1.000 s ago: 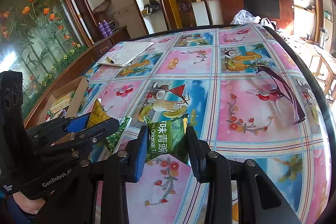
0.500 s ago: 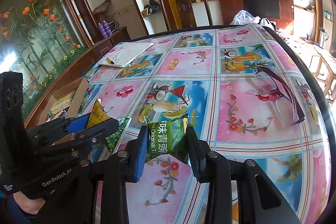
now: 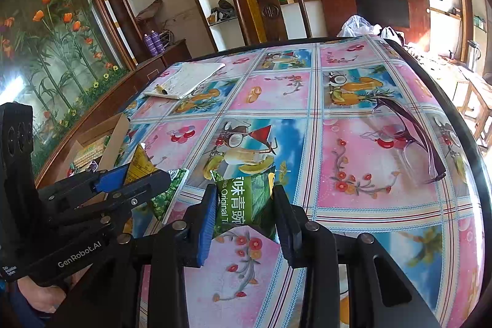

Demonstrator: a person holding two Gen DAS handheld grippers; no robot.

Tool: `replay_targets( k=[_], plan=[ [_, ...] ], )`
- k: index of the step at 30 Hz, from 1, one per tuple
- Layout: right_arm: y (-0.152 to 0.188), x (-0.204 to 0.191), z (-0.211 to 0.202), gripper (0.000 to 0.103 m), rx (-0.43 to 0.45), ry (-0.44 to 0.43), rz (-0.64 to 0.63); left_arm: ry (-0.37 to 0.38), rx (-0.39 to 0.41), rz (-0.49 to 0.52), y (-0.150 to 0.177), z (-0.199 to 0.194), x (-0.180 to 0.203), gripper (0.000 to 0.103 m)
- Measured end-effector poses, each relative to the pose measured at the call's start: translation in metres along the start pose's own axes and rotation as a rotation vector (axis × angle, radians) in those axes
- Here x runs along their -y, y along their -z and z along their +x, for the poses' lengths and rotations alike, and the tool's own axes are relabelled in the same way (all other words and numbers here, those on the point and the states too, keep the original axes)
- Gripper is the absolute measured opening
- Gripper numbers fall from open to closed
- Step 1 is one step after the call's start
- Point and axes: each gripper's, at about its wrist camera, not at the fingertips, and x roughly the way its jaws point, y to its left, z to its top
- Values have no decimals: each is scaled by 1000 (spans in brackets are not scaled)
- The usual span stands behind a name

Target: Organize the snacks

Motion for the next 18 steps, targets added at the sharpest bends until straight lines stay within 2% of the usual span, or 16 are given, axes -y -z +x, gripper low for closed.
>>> replay_targets(
  k=[13, 18],
  plan=[
    [2, -5, -1, 38, 5, -15, -9, -23, 35, -70, -7, -11, -23, 36],
    [3, -11, -1, 38, 11, -37, -9, -31, 49, -63, -9, -14, -25, 36]
  ],
)
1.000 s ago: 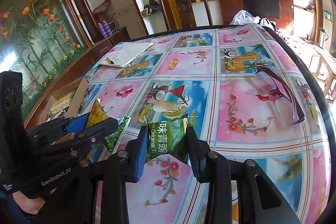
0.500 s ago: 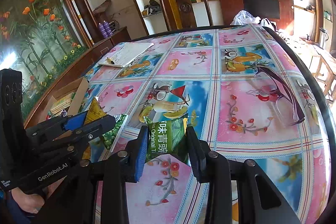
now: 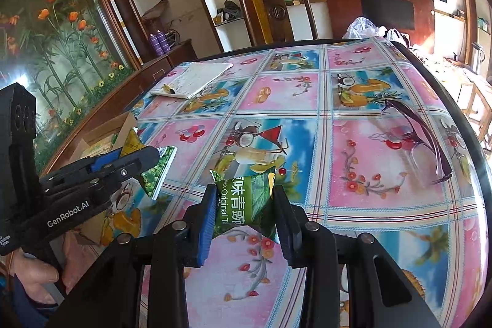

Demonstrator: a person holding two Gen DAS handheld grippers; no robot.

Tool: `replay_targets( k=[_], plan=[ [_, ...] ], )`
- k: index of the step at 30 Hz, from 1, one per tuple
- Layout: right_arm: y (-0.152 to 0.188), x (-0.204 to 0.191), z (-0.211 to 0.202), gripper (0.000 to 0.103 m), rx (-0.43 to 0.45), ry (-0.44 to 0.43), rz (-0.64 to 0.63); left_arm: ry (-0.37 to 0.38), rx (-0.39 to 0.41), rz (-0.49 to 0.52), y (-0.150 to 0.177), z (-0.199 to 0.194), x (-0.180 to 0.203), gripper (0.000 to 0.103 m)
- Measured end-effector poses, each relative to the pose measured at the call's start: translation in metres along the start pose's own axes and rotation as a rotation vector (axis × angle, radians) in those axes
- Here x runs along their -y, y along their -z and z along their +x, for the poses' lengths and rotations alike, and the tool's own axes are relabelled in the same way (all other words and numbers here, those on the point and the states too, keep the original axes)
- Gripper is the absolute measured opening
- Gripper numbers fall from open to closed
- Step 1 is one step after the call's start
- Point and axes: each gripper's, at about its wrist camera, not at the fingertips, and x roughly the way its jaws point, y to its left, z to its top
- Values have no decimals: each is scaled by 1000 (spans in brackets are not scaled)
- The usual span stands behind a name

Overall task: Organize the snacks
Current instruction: 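Carry the green pack and gold pack over the box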

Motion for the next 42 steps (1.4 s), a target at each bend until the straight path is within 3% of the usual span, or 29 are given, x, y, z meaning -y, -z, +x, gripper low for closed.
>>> replay_targets(
  k=[9, 31, 36, 42],
  plan=[
    [6, -21, 5, 38, 4, -24, -11, -73, 74, 18, -5, -19, -3, 36],
    [16, -91, 23, 39, 9, -117, -75, -146, 157, -66, -9, -48, -42, 37],
    [16, -114, 30, 39, 17, -143, -103, -183, 180, -109, -7, -61, -64, 37],
    [12, -147, 41, 39, 16, -199, -139, -284, 198, -200, 1, -77, -112, 37]
  ],
)
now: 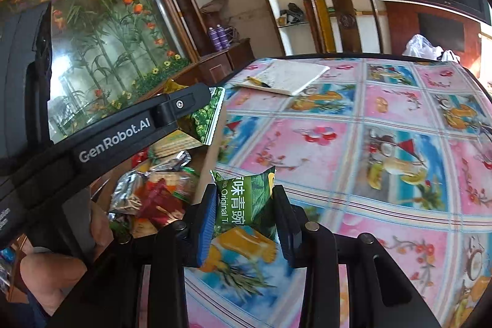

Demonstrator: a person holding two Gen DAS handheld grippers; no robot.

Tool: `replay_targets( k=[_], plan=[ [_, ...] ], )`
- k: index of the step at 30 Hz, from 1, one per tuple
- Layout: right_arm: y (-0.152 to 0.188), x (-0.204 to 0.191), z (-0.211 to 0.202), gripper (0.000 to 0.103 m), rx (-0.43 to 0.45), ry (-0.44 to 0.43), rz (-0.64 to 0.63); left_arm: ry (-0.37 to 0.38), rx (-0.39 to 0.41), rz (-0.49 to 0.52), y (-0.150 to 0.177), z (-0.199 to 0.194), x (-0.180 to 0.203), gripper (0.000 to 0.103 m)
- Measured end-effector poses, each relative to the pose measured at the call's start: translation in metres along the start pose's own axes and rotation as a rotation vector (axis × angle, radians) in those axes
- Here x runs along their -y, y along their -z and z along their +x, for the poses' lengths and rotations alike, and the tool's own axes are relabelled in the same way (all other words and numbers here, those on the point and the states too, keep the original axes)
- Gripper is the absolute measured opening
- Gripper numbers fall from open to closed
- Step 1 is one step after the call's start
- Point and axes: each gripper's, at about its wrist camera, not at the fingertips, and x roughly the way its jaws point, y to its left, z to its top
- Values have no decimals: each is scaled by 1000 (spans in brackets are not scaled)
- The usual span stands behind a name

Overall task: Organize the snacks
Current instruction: 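Carry the green pack and gold pack over the box, then lower both packs into the box and open both grippers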

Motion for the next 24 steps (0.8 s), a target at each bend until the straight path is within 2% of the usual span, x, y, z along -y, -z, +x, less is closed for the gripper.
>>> replay_targets(
  k=[4, 10, 16, 24],
  plan=[
    [-1, -22, 12, 39, -12, -32, -40, -86, 0, -55, 0, 0, -35, 37],
    [0, -51, 35, 40, -39, -84, -96, -213, -47, -105, 3, 10, -74, 37],
    [-1, -65, 56, 40, -74, -143, -105, -245, -67, -124, 6, 16, -89, 37],
    [3, -74, 66, 40, -89, -142, -137, -273, -55, -90, 8, 15, -83, 37]
  ],
)
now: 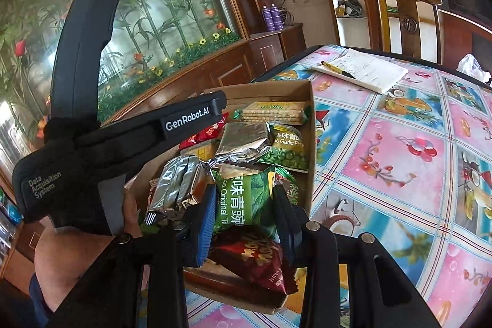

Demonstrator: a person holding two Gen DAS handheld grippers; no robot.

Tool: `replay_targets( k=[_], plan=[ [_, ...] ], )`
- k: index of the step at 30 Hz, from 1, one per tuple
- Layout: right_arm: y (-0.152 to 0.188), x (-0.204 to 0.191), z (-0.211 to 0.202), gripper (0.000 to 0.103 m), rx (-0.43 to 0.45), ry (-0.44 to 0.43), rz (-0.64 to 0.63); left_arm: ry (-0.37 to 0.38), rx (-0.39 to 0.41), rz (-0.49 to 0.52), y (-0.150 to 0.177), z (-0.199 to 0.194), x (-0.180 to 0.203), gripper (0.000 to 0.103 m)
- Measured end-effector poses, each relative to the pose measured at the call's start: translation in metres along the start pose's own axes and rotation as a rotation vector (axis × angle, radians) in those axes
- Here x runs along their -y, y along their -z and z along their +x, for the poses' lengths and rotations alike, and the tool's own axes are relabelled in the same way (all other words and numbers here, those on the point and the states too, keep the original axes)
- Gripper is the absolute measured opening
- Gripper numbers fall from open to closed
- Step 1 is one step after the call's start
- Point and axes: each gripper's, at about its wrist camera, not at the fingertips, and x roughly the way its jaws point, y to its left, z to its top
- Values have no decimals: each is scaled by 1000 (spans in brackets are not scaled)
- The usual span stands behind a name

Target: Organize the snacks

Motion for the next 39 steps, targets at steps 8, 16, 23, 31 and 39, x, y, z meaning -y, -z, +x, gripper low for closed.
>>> replay_targets(
  k=[8, 16, 23, 31, 39],
  plan=[
    [3, -1, 9, 40, -21, 5, -12, -16, 16, 11, 0, -1, 2, 37],
    [3, -3, 7, 44, -19, 9, -18, -25, 23, 14, -1, -2, 4, 37],
    [5, -3, 6, 45, -21, 12, -18, -30, 42, 17, -3, -5, 5, 41],
    [1, -3, -13, 65, 27, 26, -37, -41, 83, 9, -3, -11, 4, 63],
    [2, 6, -51, 83, 107, 69, -48, -44, 141, -1, -2, -23, 5, 82]
  ],
)
